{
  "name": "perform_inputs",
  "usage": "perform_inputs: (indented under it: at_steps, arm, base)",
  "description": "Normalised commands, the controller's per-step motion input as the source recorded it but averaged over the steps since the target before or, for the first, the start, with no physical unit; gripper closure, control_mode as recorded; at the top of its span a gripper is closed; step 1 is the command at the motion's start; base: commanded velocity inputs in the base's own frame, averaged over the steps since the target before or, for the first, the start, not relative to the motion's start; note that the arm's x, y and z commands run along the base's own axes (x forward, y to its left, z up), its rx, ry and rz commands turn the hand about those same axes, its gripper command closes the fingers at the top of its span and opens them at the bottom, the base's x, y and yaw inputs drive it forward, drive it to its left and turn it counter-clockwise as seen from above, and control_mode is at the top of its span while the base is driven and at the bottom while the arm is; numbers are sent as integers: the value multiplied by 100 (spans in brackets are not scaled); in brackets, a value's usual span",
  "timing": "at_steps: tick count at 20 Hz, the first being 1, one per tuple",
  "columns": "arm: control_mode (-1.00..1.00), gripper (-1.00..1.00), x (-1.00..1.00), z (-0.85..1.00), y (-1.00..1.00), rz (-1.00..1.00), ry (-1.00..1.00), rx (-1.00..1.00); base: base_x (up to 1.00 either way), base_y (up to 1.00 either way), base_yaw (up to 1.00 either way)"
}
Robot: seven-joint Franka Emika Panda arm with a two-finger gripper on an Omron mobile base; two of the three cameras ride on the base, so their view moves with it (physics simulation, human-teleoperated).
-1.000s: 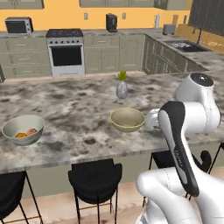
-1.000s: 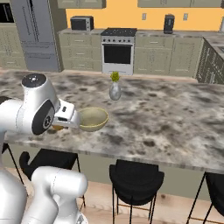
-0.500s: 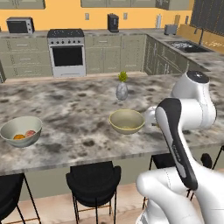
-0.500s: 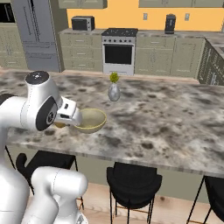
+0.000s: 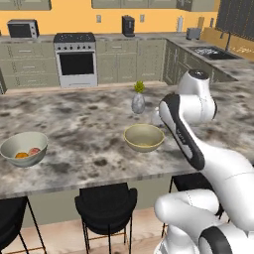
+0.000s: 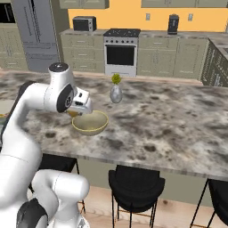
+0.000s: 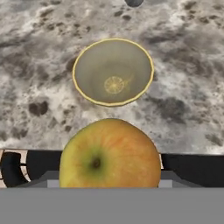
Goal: Take the fruits from the plate on the dining counter and place two fruits in each bowl.
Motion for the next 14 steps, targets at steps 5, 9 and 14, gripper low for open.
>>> perform_inputs:
  at_steps: [5,9,14]
  arm:
    - [-100,100,100,-25,54,0,9,0]
    - [-100,100,100,-65,39,0,40,0]
    - [-100,100,100,-92,2,0,27,-1]
  base:
    - [0,0,0]
    - [0,0,0]
    - [0,0,0]
